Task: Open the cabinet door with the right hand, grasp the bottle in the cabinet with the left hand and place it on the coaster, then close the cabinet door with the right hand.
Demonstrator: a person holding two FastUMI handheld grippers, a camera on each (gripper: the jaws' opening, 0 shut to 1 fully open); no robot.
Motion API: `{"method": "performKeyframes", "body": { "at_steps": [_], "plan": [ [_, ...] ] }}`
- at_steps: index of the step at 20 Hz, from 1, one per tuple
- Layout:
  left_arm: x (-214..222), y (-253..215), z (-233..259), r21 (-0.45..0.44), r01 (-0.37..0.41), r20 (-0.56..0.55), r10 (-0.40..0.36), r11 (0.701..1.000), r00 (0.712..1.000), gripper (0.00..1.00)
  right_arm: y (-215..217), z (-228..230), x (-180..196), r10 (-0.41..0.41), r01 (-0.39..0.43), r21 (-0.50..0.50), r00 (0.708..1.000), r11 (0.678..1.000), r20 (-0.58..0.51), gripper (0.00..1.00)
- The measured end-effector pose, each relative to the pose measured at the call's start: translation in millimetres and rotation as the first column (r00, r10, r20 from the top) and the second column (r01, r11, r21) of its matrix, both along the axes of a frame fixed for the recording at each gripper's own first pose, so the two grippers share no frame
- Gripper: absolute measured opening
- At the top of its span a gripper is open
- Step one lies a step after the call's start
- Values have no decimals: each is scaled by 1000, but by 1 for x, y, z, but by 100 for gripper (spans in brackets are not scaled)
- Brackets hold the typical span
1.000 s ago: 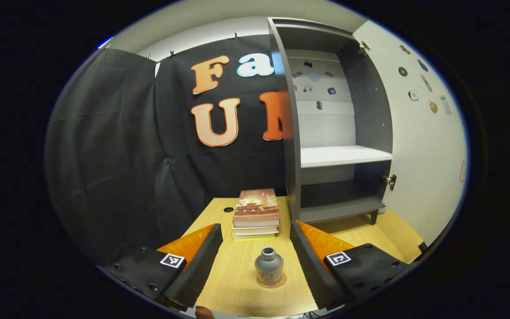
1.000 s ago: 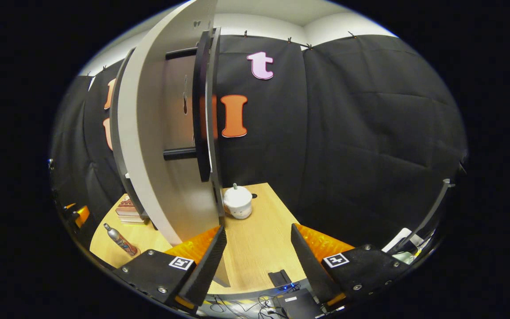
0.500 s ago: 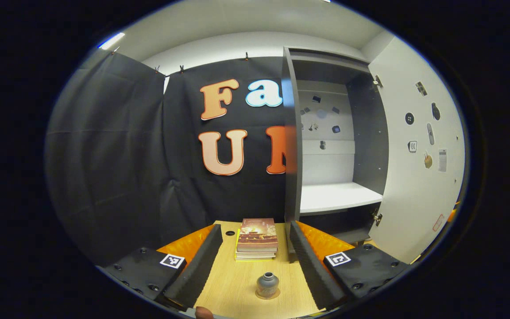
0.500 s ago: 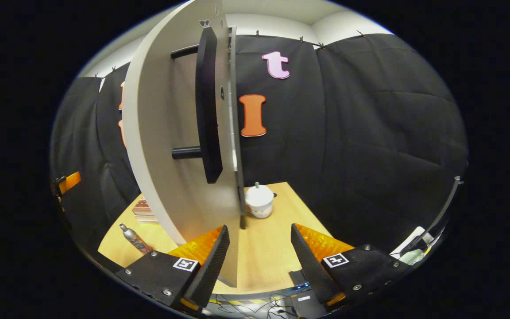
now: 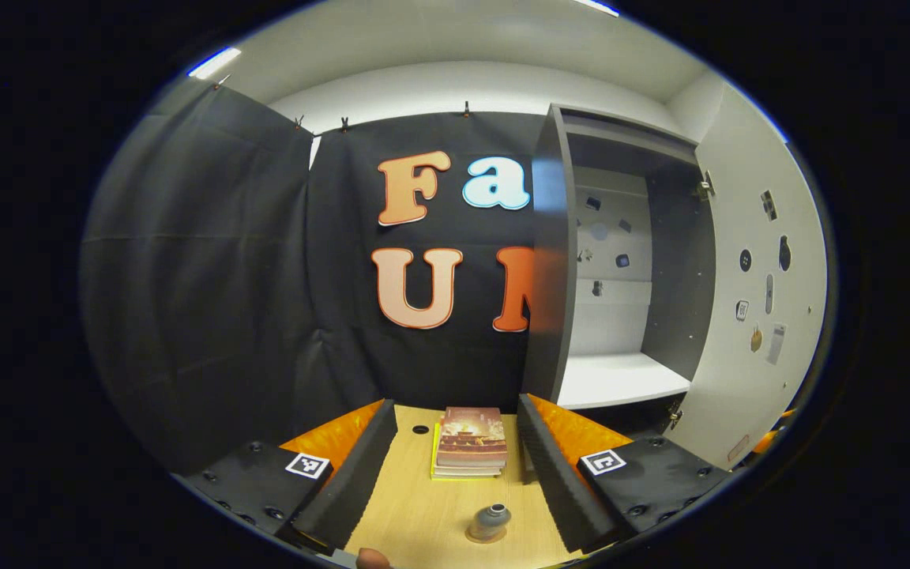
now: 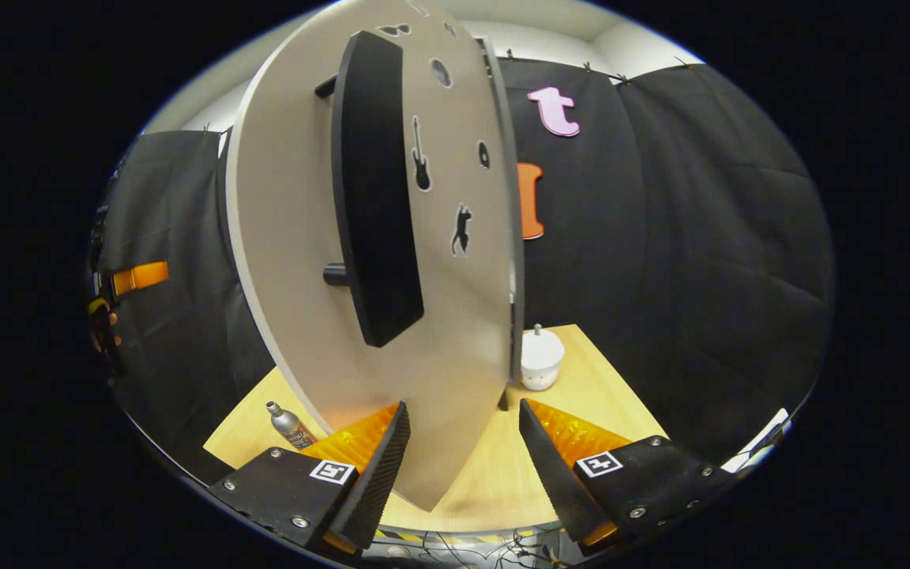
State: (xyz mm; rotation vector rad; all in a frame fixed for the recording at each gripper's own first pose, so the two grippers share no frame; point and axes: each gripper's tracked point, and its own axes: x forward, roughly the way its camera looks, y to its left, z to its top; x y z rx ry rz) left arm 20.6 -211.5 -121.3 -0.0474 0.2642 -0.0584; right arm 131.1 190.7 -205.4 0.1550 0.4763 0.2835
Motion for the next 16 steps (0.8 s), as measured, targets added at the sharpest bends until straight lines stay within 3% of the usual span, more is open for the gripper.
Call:
{"method": "performKeyframes", "body": {
  "at_steps": [6, 16],
  "plan": [
    [17, 33, 26, 42, 1, 53, -4, 999, 999, 99, 50, 3, 8, 117, -119, 59, 993, 991, 29, 88],
    [47, 91, 30, 77, -15, 105, 6, 997, 994, 99, 92, -16, 45, 120, -118, -35, 992, 992, 48, 88]
  ]
}}
